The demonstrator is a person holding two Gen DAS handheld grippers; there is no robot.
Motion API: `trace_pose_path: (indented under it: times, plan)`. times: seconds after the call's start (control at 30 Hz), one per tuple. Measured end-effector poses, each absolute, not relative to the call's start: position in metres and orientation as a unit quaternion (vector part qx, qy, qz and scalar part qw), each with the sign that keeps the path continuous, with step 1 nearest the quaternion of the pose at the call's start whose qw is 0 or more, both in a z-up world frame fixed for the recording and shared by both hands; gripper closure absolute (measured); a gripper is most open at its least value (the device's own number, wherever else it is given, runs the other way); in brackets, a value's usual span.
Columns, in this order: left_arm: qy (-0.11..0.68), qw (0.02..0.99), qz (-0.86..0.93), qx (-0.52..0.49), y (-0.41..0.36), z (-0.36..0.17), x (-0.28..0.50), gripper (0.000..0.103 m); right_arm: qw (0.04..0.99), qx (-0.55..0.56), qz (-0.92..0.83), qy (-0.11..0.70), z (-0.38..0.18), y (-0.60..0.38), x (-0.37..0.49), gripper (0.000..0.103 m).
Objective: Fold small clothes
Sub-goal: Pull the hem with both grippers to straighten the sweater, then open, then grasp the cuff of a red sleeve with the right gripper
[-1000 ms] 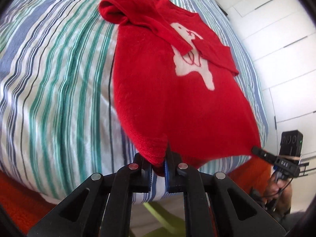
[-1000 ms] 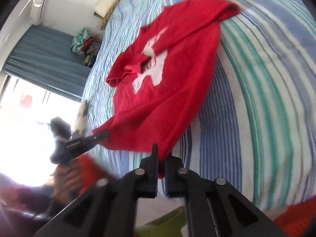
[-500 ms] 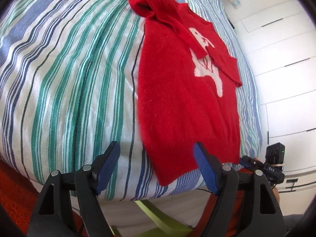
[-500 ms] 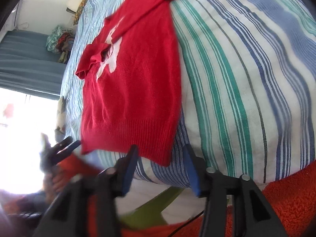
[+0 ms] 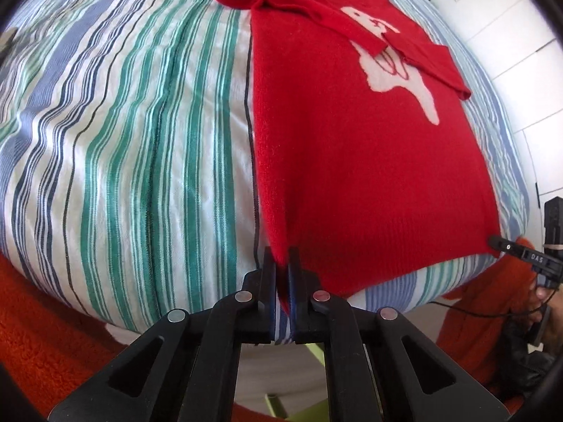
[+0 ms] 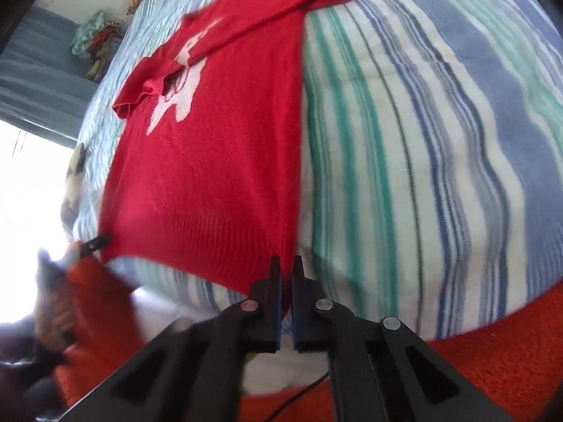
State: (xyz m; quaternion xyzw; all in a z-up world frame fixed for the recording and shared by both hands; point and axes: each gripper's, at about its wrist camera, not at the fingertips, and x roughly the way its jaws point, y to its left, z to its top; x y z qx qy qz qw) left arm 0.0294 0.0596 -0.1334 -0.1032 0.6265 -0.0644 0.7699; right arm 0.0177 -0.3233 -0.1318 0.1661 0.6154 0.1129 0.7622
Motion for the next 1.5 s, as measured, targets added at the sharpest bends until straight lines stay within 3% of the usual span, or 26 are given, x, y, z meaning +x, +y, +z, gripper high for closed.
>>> trace_pose_path:
  times: [0.2,0.87,1.07,1.13,1.3,1.43,1.5]
  plan:
    - [0.620,0.783,-0.038,0.000,0.031,-0.146,0.031,0.099,0.744,0.140,0.090,0.648,-0.168,-0.314,0.037,0.100]
    - [0.611,0.791,-0.022,0.022,0.012,-0.146,0.024,0.095,0.746,0.171,0.083,0.639,-0.169,-0.320,0.032,0.099]
    - [0.618,0.786,-0.014,0.024,0.006,-0.132,0.014,0.079,0.744,0.178,0.086,0.639,-0.165,-0.324,0.031,0.094]
    - [0.622,0.782,-0.011,0.018,0.006,-0.129,0.011,0.071,0.742,0.187,0.088,0.638,-0.163,-0.325,0.029,0.090]
    - [0.635,0.773,0.001,0.012,0.012,-0.125,0.004,0.054,0.737,0.199,0.090,0.639,-0.155,-0.330,0.021,0.064]
    - [0.649,0.760,0.018,0.018,0.020,-0.121,-0.003,0.033,0.736,0.182,0.084,0.647,-0.149,-0.329,0.013,0.059]
    - [0.657,0.753,0.019,0.019,0.027,-0.116,-0.011,0.030,0.727,0.167,0.081,0.660,-0.145,-0.331,0.008,0.057]
